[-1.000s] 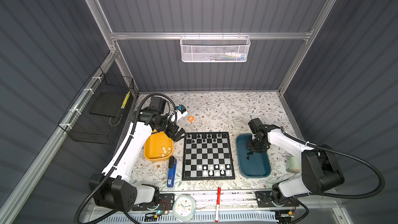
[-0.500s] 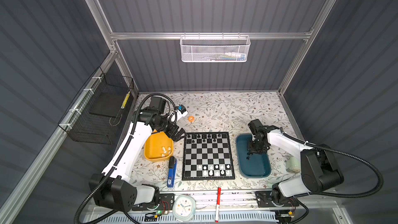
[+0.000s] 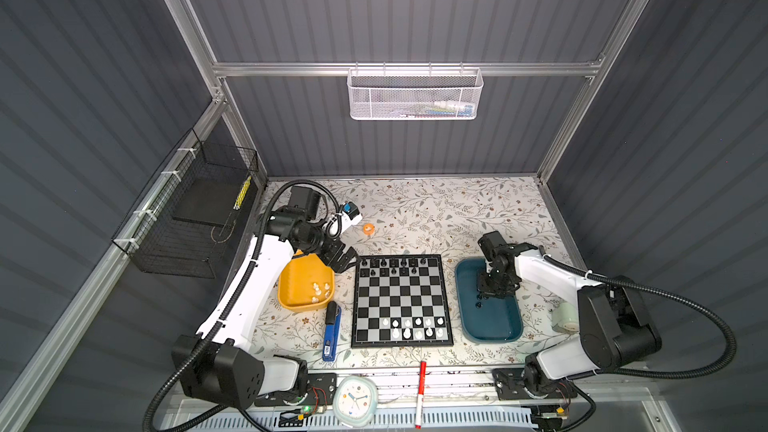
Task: Set up the chess pieces on the board
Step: 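Close the right gripper on the black piece in the teal tray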
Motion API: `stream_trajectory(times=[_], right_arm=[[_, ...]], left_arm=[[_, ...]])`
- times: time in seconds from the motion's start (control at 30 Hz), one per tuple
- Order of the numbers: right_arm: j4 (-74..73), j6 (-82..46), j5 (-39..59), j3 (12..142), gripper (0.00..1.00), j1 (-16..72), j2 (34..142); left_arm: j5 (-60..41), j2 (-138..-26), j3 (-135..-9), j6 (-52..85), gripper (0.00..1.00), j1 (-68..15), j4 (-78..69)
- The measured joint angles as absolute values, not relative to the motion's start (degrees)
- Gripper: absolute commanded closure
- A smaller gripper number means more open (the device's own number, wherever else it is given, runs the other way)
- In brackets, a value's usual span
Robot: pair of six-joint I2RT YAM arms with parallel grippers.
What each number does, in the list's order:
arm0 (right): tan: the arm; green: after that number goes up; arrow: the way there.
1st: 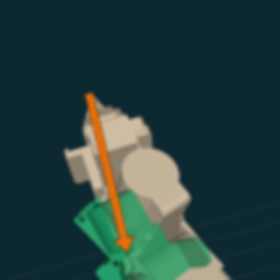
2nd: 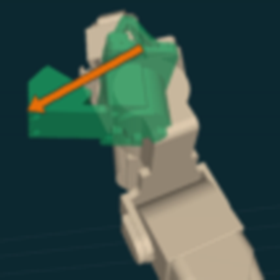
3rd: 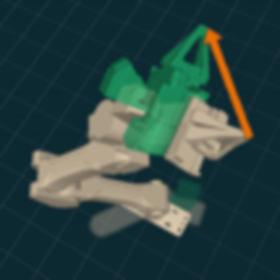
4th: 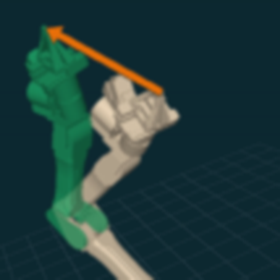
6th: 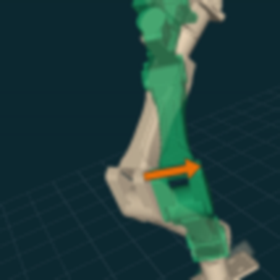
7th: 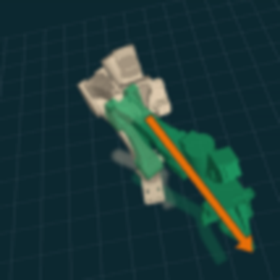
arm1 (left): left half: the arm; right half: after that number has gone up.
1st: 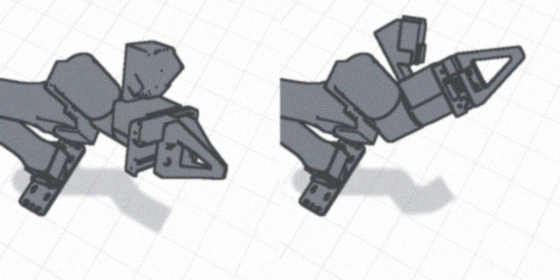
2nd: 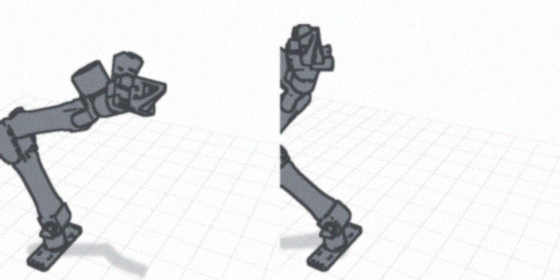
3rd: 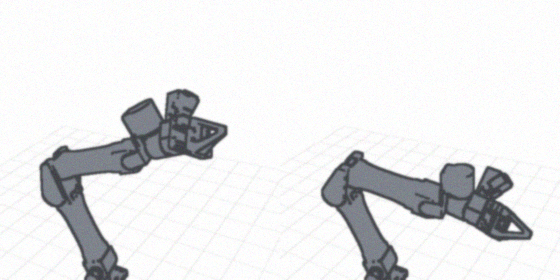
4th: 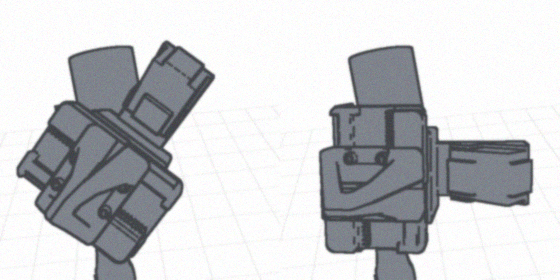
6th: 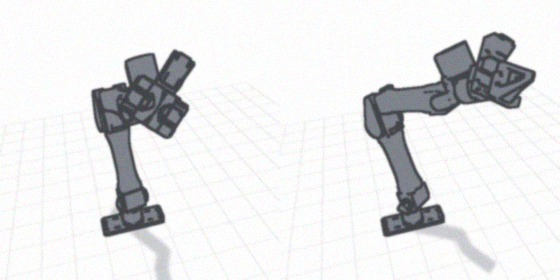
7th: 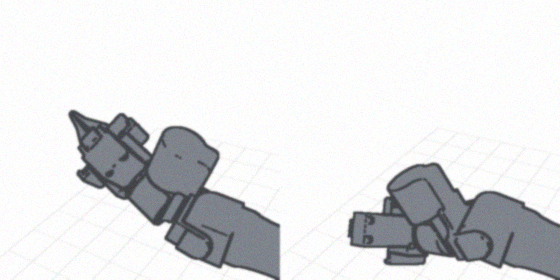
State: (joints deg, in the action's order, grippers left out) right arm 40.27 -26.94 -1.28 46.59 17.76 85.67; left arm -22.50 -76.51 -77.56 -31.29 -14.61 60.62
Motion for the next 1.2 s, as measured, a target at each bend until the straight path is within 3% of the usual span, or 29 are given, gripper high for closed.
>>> stream_trajectory(times=[0.3, 1.2], right_arm=[[40.3, -26.6, -1.3, 46.5, 0.86, 17.8, 85.6], [45.4, -24.2, -1.9, 49.6, 0.86, 17.8, 81.1]], left_arm=[[-22.5, -76.5, -77.6, -31.3, 0.0, -14.6, 60.6], [-22.3, -76.5, -77.6, -31.3, 0.01, -14.6, 60.6]])
